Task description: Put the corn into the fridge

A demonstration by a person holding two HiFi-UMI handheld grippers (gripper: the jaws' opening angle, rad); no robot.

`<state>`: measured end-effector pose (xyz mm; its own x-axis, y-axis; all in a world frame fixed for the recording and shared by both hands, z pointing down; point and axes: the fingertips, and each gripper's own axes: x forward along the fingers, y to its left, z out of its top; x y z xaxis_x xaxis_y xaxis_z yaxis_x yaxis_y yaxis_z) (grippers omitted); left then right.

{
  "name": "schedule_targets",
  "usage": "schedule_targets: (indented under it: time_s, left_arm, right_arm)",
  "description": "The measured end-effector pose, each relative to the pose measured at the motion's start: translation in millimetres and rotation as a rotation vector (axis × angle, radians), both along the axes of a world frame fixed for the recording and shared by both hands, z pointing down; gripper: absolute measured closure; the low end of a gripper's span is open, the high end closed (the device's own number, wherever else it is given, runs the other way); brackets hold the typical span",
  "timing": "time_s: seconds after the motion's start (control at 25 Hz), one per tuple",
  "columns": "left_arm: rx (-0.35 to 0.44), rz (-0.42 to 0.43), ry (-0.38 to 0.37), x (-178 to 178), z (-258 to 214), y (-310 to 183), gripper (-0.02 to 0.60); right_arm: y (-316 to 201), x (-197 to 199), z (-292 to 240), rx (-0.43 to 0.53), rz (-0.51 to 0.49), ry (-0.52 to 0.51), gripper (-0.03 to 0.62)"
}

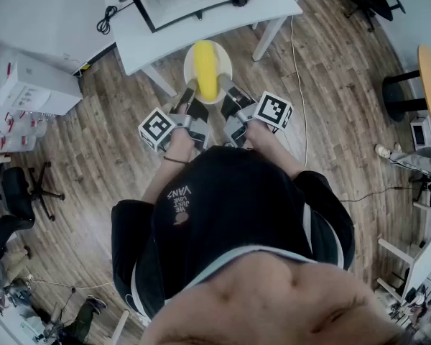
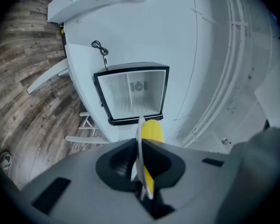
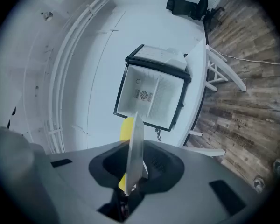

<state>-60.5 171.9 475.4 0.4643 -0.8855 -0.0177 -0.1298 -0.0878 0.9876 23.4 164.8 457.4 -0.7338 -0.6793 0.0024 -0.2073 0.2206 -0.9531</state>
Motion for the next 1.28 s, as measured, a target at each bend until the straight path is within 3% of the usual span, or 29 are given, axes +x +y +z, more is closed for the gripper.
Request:
schedule_targets:
  time_s: [0.24, 0.56, 1.28]
  left_arm:
    - [0.004, 0.001, 0.012, -5, 0, 3, 0.547]
    - [0.011, 0.018, 0.001, -12, 1, 5, 0.546]
    - [0.009, 0.074, 0.005, -39, 9, 8, 0.546]
  right_arm:
    - [3, 1, 10, -0.013, 0.015, 0.074, 0.525]
    - [6, -8, 5, -0.007, 0.036, -0.002, 0.525]
    - [12, -34, 13, -0.007, 0.099, 0.021, 0.525]
